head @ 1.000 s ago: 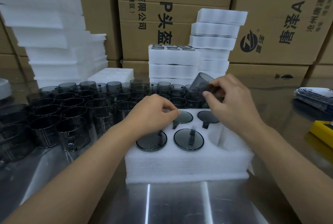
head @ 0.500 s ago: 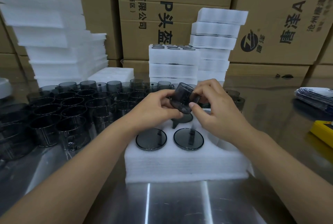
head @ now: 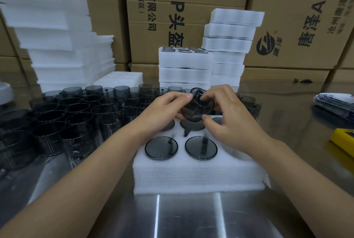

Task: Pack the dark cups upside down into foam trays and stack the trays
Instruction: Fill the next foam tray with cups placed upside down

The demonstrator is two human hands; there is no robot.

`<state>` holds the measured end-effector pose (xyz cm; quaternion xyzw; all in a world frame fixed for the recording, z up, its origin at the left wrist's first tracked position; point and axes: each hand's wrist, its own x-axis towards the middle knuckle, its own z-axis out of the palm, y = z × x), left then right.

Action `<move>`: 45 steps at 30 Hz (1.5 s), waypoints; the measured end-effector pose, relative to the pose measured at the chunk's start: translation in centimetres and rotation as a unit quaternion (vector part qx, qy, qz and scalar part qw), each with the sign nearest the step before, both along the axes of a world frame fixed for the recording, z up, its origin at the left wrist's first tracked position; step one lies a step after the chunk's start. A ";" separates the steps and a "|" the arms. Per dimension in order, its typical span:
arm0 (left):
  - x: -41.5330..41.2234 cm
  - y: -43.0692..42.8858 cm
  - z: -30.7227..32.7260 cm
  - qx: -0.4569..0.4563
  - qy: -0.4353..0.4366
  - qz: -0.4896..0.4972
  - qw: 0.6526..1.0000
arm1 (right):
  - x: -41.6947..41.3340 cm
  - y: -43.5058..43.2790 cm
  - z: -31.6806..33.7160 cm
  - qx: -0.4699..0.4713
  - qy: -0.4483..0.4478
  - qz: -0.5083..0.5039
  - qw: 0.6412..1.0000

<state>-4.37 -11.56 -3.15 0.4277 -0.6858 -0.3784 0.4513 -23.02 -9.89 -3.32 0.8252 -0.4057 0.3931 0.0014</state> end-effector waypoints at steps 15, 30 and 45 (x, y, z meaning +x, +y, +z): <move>0.2 0.6 0.3 0.005 -0.003 -0.015 1.000 | -0.1 0.0 0.0 0.002 0.002 0.018 1.000; 0.6 0.9 0.6 0.015 0.028 -0.029 0.999 | -0.2 -0.1 -0.3 -0.027 0.008 0.031 0.999; 0.5 0.9 0.6 0.020 0.016 -0.021 0.999 | -0.1 -0.1 0.0 -0.010 0.015 0.009 1.000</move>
